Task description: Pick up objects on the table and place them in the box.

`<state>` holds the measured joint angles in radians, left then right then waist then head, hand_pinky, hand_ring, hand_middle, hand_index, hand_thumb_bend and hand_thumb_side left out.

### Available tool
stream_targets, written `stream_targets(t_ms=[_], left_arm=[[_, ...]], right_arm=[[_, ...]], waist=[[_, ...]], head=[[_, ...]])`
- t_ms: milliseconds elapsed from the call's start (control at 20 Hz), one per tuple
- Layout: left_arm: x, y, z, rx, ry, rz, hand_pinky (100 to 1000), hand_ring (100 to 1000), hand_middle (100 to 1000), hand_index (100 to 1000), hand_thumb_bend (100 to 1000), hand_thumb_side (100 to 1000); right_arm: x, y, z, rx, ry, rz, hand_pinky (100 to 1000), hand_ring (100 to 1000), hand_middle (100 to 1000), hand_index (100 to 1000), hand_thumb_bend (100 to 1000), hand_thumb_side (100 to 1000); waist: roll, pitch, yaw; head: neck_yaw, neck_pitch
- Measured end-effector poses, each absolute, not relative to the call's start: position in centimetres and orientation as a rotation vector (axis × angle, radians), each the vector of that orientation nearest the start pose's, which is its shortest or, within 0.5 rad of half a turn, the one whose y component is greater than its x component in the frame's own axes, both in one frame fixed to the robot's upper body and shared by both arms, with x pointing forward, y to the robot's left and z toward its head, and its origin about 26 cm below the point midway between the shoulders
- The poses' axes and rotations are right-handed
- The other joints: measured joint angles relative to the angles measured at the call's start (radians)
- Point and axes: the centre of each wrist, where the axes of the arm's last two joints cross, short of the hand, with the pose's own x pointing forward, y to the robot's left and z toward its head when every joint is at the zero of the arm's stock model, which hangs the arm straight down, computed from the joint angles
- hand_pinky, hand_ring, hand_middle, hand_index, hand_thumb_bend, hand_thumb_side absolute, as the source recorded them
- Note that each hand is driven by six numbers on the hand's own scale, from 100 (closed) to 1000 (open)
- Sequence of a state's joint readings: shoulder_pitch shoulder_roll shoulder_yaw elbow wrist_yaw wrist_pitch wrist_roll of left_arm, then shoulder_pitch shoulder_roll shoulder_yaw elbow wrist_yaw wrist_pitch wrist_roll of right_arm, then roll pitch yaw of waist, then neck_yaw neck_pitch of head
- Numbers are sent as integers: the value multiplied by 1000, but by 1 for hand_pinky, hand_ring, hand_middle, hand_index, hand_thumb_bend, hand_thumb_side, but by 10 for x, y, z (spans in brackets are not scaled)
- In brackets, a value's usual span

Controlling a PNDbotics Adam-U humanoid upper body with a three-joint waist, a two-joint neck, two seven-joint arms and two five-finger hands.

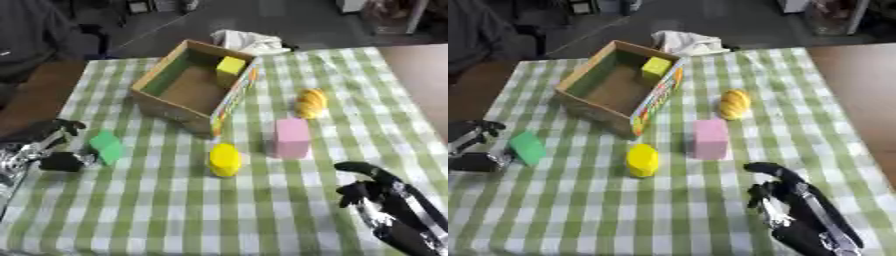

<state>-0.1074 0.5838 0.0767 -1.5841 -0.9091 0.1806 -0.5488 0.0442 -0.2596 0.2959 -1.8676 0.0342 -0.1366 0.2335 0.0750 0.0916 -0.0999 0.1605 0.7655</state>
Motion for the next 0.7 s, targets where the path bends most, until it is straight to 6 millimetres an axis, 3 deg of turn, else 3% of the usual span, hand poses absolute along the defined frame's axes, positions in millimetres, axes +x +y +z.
stream_targets(t_ms=[350, 700], left_arm=[[308, 389, 89, 856, -918, -1123, 752, 779, 811, 992, 283, 670], [313, 387, 92, 859, -966, -1105, 744, 770, 801, 992, 301, 601]], right_arm=[[249, -215, 51, 247, -1840, 675, 708, 485, 798, 813, 100, 464], [249, -215, 51, 247, -1840, 675, 708, 485, 798, 813, 100, 466]], waist=[[-2, 0, -4], [1, 0, -7]], head=[[0, 0], [-3, 0]])
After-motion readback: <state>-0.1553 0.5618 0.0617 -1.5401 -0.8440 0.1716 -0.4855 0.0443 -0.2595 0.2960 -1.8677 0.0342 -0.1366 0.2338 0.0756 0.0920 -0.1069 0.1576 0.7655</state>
